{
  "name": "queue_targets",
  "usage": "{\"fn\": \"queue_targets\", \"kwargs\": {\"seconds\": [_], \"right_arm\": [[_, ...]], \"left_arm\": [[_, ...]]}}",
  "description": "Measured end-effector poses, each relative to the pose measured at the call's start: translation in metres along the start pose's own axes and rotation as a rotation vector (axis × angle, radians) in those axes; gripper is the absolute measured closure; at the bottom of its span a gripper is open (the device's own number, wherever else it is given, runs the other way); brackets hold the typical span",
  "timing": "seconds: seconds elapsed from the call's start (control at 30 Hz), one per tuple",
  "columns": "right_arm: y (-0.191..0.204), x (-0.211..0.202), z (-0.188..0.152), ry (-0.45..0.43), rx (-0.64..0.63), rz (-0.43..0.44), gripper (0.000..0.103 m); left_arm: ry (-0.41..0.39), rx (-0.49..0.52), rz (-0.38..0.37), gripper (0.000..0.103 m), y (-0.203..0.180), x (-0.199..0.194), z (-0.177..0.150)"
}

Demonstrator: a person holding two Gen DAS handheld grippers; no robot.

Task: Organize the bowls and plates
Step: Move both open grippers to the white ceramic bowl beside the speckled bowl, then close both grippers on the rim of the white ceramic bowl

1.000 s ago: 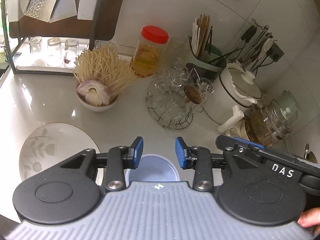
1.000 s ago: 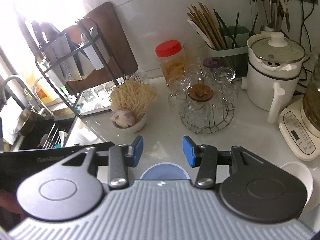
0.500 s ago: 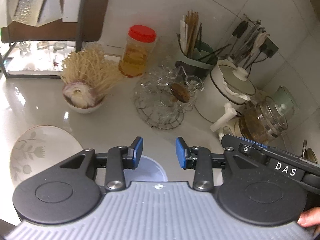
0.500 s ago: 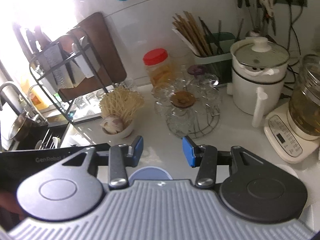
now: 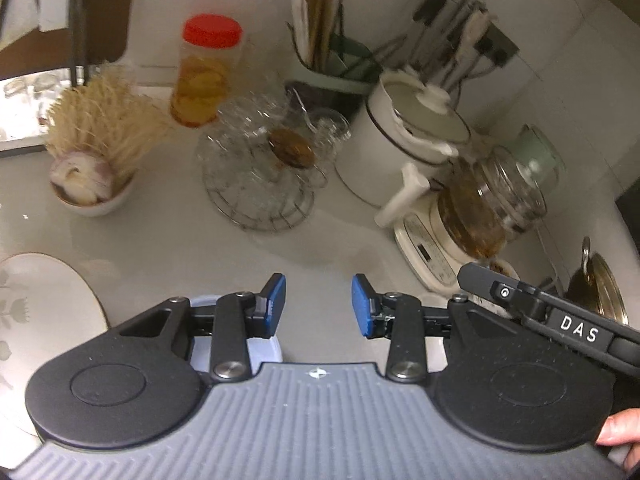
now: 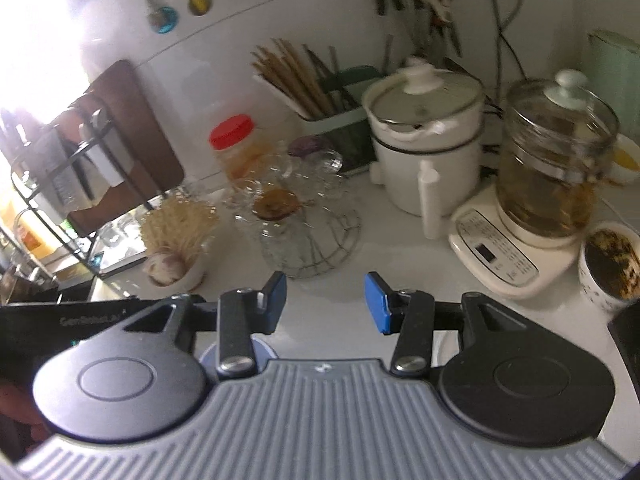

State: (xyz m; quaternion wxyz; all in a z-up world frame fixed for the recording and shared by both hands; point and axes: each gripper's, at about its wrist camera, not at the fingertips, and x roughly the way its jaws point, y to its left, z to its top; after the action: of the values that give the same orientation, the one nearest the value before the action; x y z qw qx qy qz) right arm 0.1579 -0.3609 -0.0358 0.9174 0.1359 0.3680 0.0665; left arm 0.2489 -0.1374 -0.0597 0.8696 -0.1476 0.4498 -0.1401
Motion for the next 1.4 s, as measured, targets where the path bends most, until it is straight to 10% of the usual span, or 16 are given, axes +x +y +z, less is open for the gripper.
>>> {"fn": "queue_targets", "kwargs": {"seconds": [0.53,1.4], "right_arm": [[-0.047,-0.024,-0.008,-0.089,0.13,-0.163,0.056],[-0.14,0.012,-0.052,0.12,0.334,-0.269,0.056]], "left_arm": [[0.072,0.149,-0.151,0.058,-0.056,0.041,0.004],[0.34,0.209,-0.132,0.058,-0.095,0.145,-0.018]]}}
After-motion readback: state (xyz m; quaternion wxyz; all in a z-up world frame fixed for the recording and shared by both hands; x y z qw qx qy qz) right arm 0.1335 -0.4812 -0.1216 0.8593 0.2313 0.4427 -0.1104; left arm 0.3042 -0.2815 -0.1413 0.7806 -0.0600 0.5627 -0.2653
